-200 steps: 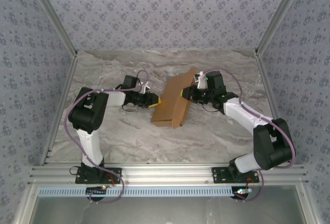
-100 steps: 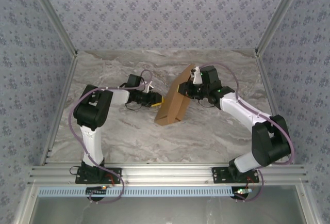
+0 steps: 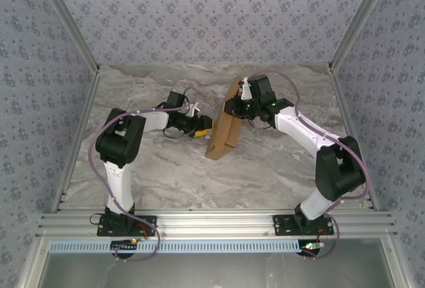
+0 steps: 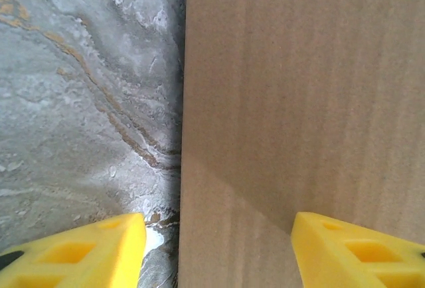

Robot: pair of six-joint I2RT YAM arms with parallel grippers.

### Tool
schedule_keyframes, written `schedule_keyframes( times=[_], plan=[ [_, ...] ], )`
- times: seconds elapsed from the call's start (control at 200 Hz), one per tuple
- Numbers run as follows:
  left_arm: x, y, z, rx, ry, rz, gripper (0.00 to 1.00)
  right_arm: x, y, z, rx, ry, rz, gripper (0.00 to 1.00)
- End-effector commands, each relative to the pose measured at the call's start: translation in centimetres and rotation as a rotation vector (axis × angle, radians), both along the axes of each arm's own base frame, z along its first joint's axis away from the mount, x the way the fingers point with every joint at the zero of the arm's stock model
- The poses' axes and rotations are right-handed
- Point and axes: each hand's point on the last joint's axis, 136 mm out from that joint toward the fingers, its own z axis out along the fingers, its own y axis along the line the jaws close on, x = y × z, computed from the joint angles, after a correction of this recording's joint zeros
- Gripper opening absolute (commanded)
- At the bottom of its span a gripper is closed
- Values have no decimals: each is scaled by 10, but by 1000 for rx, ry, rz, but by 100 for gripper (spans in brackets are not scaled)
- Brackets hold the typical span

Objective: Fold the paper box

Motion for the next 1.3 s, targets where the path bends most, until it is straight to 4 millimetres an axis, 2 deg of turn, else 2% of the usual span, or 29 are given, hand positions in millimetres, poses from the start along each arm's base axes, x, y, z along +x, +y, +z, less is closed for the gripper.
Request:
schedule_keyframes(
  times=[0.0, 0.125, 0.31, 0.425, 0.47, 0.56, 0.625, 0.745, 0.795, 0.934, 1.039, 1.114, 1.294],
  plan=[
    [13, 23, -17, 139, -70, 45, 68, -3, -12, -40, -147, 66, -14, 15],
    [19, 29, -9, 164, -99, 59, 77, -2, -10, -41, -158, 71, -12, 15],
    [28, 45, 7, 228, -160, 107, 81, -2, -9, -45, -178, 74, -11, 15],
    [26, 61, 35, 270, -262, 171, 82, -2, -7, -46, -180, 79, -6, 15],
    [23, 68, 52, 284, -324, 206, 83, -1, -7, -45, -183, 77, -8, 15],
    [4, 77, 78, 305, -432, 253, 86, 0, -7, -45, -186, 78, -9, 15],
    [-15, 76, 99, 320, -538, 264, 89, 0, -6, -46, -189, 81, -9, 15],
    [-54, 62, 132, 338, -754, 256, 99, 1, -6, -46, -190, 82, -9, 15],
    [-69, 54, 143, 315, -824, 239, 99, 0, -5, -47, -191, 82, -6, 15],
    [-98, 22, 157, 308, -943, 149, 99, 1, -4, -46, -194, 79, -7, 15],
    [-106, 1, 158, 390, -1015, 108, 99, 0, -4, -46, -196, 78, -4, 15],
    [-104, -8, 156, 452, -1039, 107, 99, -1, -4, -47, -198, 77, -2, 15],
    [-106, -31, 150, 492, -1059, 93, 99, -2, -5, -47, -203, 75, 0, 15]
  ],
)
